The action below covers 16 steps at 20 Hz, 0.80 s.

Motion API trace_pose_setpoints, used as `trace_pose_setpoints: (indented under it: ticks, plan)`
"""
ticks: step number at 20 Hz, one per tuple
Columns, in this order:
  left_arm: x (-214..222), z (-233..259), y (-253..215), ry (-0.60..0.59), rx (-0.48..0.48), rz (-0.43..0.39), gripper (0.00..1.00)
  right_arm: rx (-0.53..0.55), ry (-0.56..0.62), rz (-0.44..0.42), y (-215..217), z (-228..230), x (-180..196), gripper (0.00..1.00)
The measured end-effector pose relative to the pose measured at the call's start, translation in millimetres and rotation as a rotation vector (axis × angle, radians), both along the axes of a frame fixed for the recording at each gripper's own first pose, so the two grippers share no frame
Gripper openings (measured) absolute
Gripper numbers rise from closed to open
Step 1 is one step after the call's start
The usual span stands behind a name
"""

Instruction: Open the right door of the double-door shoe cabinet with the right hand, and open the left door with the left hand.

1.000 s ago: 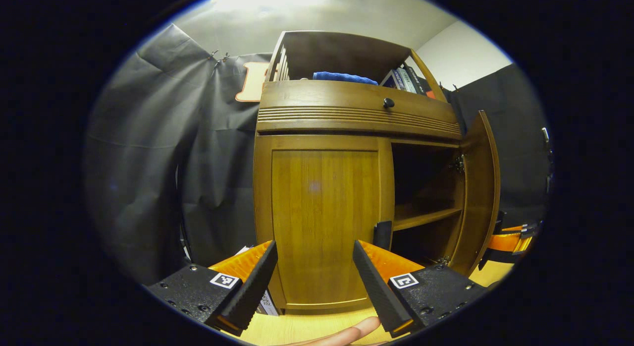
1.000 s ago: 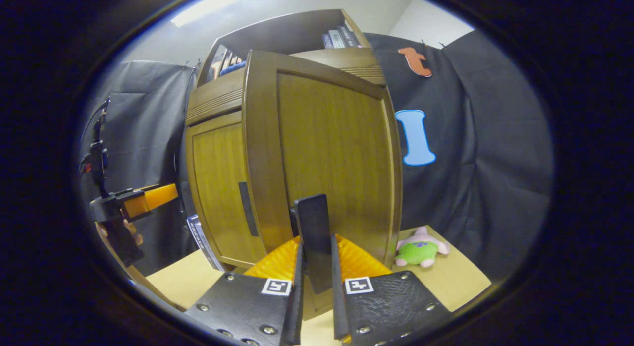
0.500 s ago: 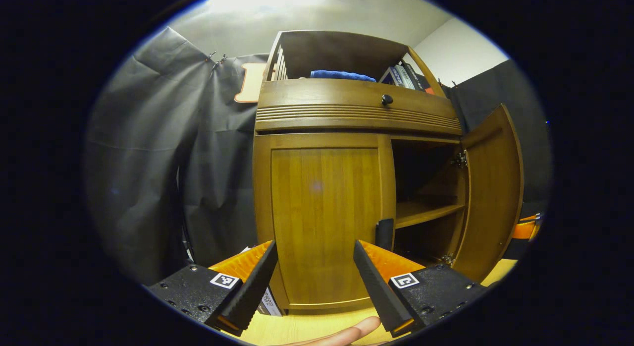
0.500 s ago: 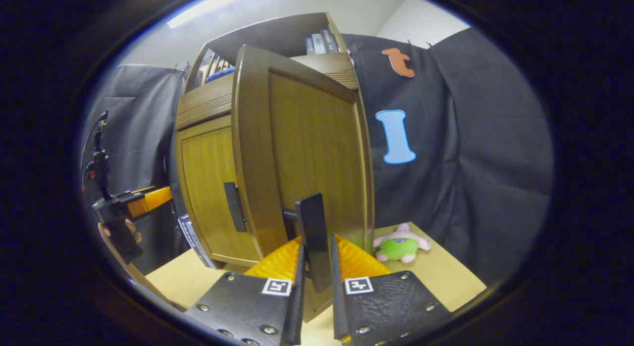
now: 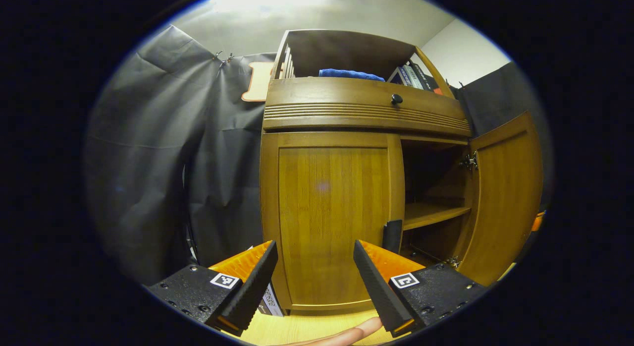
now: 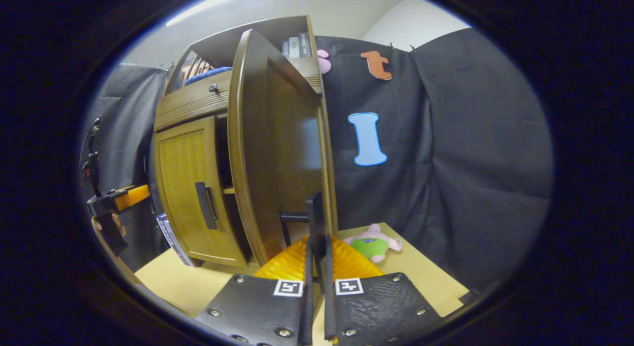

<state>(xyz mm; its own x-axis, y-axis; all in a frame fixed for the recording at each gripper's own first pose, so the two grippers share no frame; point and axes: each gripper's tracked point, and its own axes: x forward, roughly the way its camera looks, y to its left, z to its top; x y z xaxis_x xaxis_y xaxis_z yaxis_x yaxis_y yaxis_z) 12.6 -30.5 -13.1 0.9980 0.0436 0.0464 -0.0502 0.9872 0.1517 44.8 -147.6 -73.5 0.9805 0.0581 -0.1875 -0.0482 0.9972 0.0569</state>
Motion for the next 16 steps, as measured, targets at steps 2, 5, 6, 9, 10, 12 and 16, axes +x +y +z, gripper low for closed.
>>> trace_pose_setpoints:
  ticks: [2, 5, 6, 9, 10, 12, 16]
  plan:
    - [1.6, -1.7, -1.7, 0.004, -0.004, -0.001, 0.92, -0.022, -0.005, -0.033, -26.4, -0.9, 5.5, 0.06]
    - [3.4, -4.2, -2.8, 0.01, -0.009, 0.0, 0.92, 0.0, -0.012, 0.012, -37.7, -0.2, 8.8, 0.03]
    - [4.6, -4.8, -3.5, 0.011, -0.011, -0.001, 0.92, -0.002, -0.011, 0.022, -43.0, -1.3, 9.5, 0.03]
    - [8.1, -9.9, -6.2, 0.023, -0.019, -0.003, 0.92, 0.004, -0.007, 0.059, -54.8, -0.7, 13.6, 0.03]
    - [9.7, -11.9, -8.0, 0.029, -0.017, -0.007, 0.92, 0.011, -0.007, 0.072, -60.3, -0.5, 15.8, 0.03]
    - [13.0, -16.6, -10.7, 0.041, -0.017, -0.007, 0.92, 0.061, -0.007, 0.103, -66.6, -1.1, 18.5, 0.03]
    - [16.1, -24.4, -21.2, 0.054, -0.005, -0.021, 0.92, 0.148, -0.026, 0.15, -69.5, -2.2, 20.8, 0.03]
